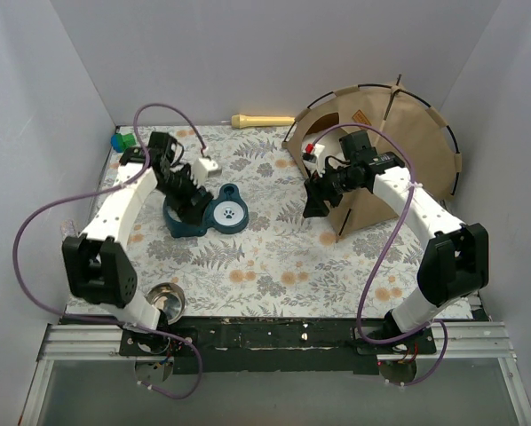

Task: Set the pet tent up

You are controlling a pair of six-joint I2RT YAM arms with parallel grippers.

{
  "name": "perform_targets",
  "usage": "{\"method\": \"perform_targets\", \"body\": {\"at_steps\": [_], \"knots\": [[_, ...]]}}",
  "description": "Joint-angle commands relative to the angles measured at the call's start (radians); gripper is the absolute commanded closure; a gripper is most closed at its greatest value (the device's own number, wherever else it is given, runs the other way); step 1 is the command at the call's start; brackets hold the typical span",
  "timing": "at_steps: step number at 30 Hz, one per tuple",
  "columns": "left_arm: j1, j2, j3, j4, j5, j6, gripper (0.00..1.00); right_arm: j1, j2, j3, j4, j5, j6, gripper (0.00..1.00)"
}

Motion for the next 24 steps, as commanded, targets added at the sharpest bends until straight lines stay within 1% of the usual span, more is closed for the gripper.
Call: {"method": "perform_targets", "body": {"at_steps": [1, 4, 7, 10, 12, 14, 17, 20, 23, 24], "knots": [[-0.002, -0.251, -0.292, -0.199, -0.173, 0.327, 0.15, 0.016, 0.001, 0.017, 0.018, -0.045, 0.008, 0.28], [-0.009, -0.358, -0.446, -0.2, -0.23, 0.428, 0.15, 0.029, -0.005, 0.007, 0.023, -0.039, 0.01, 0.28], [-0.009, -0.412, -0.541, -0.2, -0.23, 0.5, 0.16, 0.043, -0.017, -0.012, 0.029, -0.039, 0.014, 0.28], [-0.01, -0.398, -0.579, -0.196, -0.196, 0.519, 0.16, 0.057, -0.026, -0.023, 0.029, -0.031, 0.014, 0.28], [-0.01, -0.354, -0.587, -0.192, -0.167, 0.514, 0.17, 0.062, -0.032, -0.022, 0.026, -0.028, 0.014, 0.28], [-0.01, -0.317, -0.602, -0.177, -0.147, 0.513, 0.1, 0.063, -0.032, -0.017, 0.023, -0.025, 0.018, 0.28], [-0.01, -0.297, -0.639, -0.11, -0.155, 0.508, 0.08, 0.065, -0.035, -0.011, 0.014, -0.014, 0.018, 0.28], [-0.01, -0.291, -0.699, -0.073, -0.182, 0.569, 0.11, 0.066, -0.039, -0.016, 0.011, -0.013, 0.018, 0.28], [-0.01, -0.285, -0.765, -0.041, -0.222, 0.626, 0.17, 0.065, -0.043, -0.022, 0.012, -0.008, 0.018, 0.28], [-0.01, -0.282, -0.785, -0.022, -0.239, 0.635, 0.22, 0.065, -0.045, -0.025, 0.015, -0.007, 0.018, 0.28]]}}
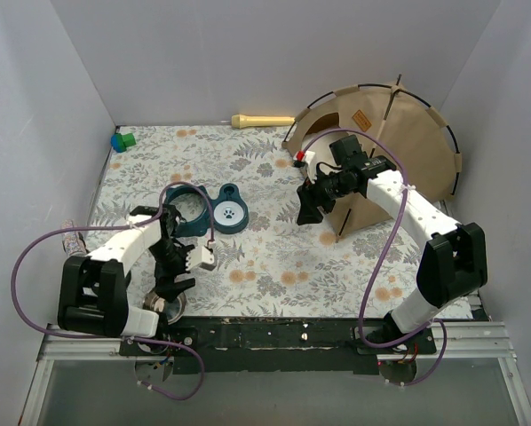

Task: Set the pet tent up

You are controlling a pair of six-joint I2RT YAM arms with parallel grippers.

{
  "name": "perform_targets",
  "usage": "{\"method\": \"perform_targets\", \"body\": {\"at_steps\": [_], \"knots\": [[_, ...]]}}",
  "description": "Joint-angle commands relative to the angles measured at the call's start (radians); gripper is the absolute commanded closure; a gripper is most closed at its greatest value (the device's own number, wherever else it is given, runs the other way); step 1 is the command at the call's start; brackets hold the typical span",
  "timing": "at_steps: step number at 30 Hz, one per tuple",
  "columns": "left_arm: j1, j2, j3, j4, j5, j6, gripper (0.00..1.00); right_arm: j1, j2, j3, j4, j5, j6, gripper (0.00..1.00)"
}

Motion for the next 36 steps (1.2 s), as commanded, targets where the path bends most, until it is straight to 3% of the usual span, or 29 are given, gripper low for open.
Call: {"method": "perform_targets", "body": {"at_steps": [1, 2, 5, 6, 7, 8, 10, 11, 15, 20, 24, 29, 36], "knots": [[-0.004, 0.004, -0.074, 0.08, -0.055, 0.097, 0.27, 0.003, -0.046, -0.002, 0.011, 0.006, 0.01, 0.28], [-0.004, 0.006, -0.083, 0.095, -0.059, 0.091, 0.33, 0.003, -0.047, -0.005, 0.013, 0.004, 0.01, 0.28], [-0.004, 0.02, -0.068, 0.099, -0.043, 0.048, 0.62, 0.003, -0.05, -0.01, 0.011, 0.013, 0.01, 0.28], [-0.004, 0.021, -0.042, 0.091, -0.018, 0.025, 0.78, 0.003, -0.052, -0.008, 0.013, 0.015, 0.01, 0.29], [-0.002, 0.026, -0.007, 0.079, 0.005, -0.006, 0.85, 0.003, -0.052, -0.01, 0.016, 0.016, 0.01, 0.29], [-0.002, 0.032, 0.041, 0.066, 0.037, -0.039, 1.0, 0.004, -0.055, -0.01, 0.017, 0.016, 0.01, 0.29], [0.012, 0.061, 0.147, 0.036, 0.104, -0.118, 1.0, 0.003, -0.055, -0.008, 0.021, 0.015, 0.01, 0.29], [0.024, 0.123, 0.317, -0.005, 0.188, -0.232, 1.0, 0.003, -0.052, -0.002, 0.021, 0.016, 0.01, 0.29], [0.077, 0.272, 0.637, -0.053, 0.342, -0.486, 1.0, 0.003, -0.047, 0.01, 0.019, 0.018, 0.009, 0.29], [0.195, 0.421, 0.903, 0.025, 0.321, -0.91, 1.0, 0.003, -0.052, 0.016, 0.016, 0.022, 0.006, 0.29], [0.289, 0.495, 0.959, 0.088, 0.237, -1.064, 1.0, 0.003, -0.058, 0.013, 0.019, 0.027, 0.004, 0.29], [0.331, 0.537, 0.94, 0.14, 0.16, -1.112, 1.0, 0.003, -0.064, 0.007, 0.021, 0.032, 0.006, 0.29], [0.331, 0.561, 0.891, 0.213, 0.158, -1.13, 1.0, 0.003, -0.06, 0.015, 0.016, 0.042, 0.007, 0.29]]}}
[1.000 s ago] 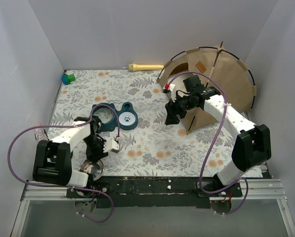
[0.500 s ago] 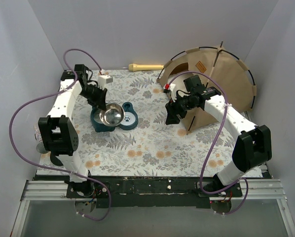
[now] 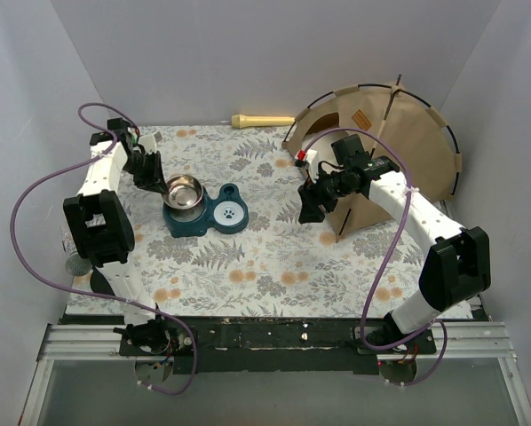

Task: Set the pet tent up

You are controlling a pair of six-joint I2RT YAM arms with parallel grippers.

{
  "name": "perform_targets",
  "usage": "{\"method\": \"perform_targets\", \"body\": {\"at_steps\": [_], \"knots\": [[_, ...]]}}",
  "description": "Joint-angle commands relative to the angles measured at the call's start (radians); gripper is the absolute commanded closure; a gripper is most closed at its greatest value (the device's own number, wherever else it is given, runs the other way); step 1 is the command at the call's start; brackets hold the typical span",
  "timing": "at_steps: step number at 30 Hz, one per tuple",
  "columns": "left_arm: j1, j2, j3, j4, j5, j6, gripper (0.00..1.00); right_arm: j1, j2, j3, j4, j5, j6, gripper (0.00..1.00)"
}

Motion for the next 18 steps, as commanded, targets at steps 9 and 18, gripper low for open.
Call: {"method": "perform_targets", "body": {"at_steps": [9, 18], "knots": [[-0.007, -0.068, -0.099, 0.08, -0.031, 0.015, 0.41, 0.003, -0.018, 0.038, 0.007, 0.002, 0.008, 0.28], [-0.007, -0.069, 0.249, -0.044, 0.03, 0.006, 0.02, 0.001, -0.015, 0.071, 0.01, 0.019, 0.006, 0.29]]}}
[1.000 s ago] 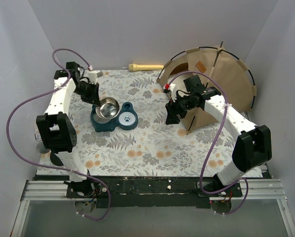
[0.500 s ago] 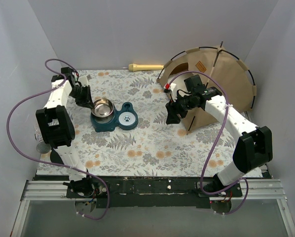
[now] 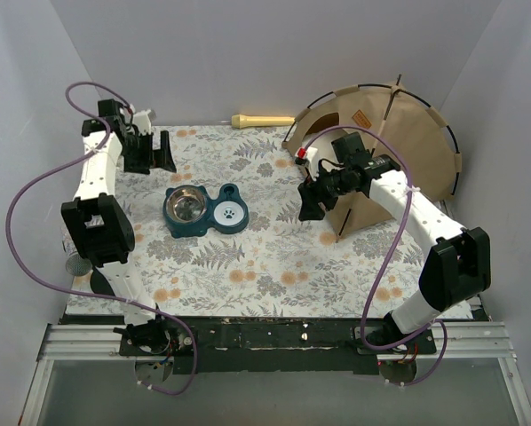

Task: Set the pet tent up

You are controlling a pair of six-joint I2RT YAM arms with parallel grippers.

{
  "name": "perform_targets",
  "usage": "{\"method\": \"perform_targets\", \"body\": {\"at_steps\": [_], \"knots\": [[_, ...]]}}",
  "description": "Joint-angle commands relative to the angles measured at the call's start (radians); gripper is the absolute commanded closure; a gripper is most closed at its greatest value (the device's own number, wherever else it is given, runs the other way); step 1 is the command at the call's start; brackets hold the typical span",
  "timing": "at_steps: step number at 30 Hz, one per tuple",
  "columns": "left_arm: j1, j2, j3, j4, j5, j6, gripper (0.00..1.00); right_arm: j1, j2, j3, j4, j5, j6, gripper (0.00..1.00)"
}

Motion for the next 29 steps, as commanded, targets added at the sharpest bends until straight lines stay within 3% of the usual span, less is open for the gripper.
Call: {"method": "perform_targets", "body": {"at_steps": [1, 5, 12, 15, 20, 29], "knots": [[0.0, -0.059, 0.184, -0.074, 0.038, 0.011, 0.02, 0.001, -0.013, 0.06, 0.016, 0.012, 0.006, 0.28], [-0.002, -0.034, 0.282, -0.094, 0.005, -0.037, 0.02, -0.008, -0.008, 0.121, 0.027, 0.052, 0.003, 0.26], [-0.039, -0.082, 0.328, -0.064, -0.025, -0.019, 0.02, -0.085, -0.022, 0.23, 0.109, 0.127, 0.104, 0.16], [-0.106, -0.138, 0.264, -0.009, -0.083, -0.033, 0.02, -0.135, -0.071, 0.207, 0.184, 0.158, 0.188, 0.13], [-0.279, -0.272, 0.028, 0.154, -0.223, -0.071, 0.02, -0.157, -0.214, 0.037, 0.339, 0.301, 0.302, 0.11], [-0.287, -0.398, -0.143, 0.291, -0.172, -0.174, 0.02, -0.16, -0.375, -0.153, 0.399, 0.354, 0.305, 0.1]]}}
